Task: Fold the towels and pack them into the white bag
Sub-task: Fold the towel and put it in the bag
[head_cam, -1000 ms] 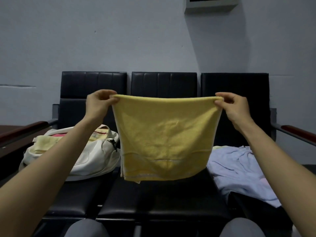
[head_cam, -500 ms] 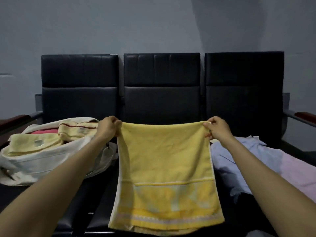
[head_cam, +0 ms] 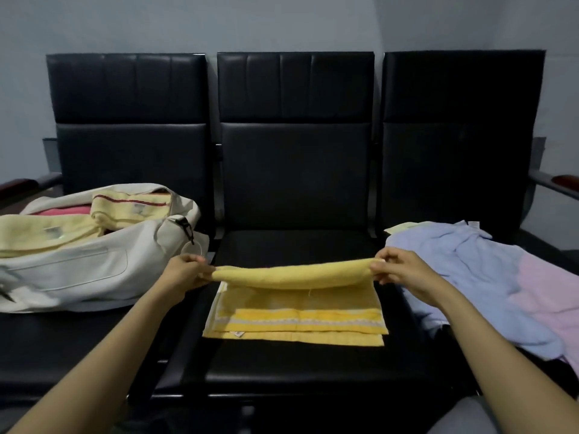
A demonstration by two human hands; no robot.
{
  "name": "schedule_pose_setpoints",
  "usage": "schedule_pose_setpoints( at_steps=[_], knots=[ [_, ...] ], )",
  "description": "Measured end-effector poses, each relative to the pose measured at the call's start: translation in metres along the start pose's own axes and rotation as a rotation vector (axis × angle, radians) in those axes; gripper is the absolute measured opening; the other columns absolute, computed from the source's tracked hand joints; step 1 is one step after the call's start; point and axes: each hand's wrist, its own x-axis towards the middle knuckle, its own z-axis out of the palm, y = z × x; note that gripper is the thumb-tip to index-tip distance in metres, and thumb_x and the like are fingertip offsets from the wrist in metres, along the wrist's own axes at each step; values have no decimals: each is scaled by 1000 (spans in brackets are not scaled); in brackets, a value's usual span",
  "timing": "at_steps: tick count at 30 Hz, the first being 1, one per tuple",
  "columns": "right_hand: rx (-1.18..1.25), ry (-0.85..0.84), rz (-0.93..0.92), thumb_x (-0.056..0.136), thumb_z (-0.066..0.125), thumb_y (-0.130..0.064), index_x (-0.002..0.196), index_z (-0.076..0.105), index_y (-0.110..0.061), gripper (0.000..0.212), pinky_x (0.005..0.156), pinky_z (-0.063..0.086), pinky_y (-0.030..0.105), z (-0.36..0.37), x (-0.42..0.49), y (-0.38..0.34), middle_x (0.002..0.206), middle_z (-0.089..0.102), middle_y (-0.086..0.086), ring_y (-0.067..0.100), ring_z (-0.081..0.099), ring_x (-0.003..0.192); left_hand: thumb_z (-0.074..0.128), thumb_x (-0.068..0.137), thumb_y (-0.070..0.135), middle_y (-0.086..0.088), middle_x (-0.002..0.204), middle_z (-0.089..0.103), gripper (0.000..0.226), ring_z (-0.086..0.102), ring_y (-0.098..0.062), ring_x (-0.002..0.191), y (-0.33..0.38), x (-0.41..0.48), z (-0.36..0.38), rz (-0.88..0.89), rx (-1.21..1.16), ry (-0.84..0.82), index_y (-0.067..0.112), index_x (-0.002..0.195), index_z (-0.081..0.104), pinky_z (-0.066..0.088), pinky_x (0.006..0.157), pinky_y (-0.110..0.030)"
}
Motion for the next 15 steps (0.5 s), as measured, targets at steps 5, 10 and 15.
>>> schedule_pose_setpoints(
  at_steps=[5,10,15],
  knots=[
    [-225,-74,39,87,69,-8,86,62,-6,7,66,55,26,3,-23,24,83,65,10,14,64,70,57,86,-11,-16,88,59,18,60,-22,79,-20,-18,-14,-165,-56,-213,6,94,54,54,70,-31],
    [-262,233,-143,91,65,-15,87,64,-16,4,59,48,20,8,-10,5,85,63,4,18,59,73,57,89,-6,-11,85,62,12,62,-18,78,-7,-18,-6,-13,-286,-154,5,95,58,57,61,-19],
    [-148,426,-277,91,65,-15,85,63,-23,10,66,47,25,9,13,-23,80,64,-1,15,59,77,73,73,5,-12,90,64,38,57,-22,91,19,-1,1,48,-325,-176,-2,109,60,43,91,-27]
  ],
)
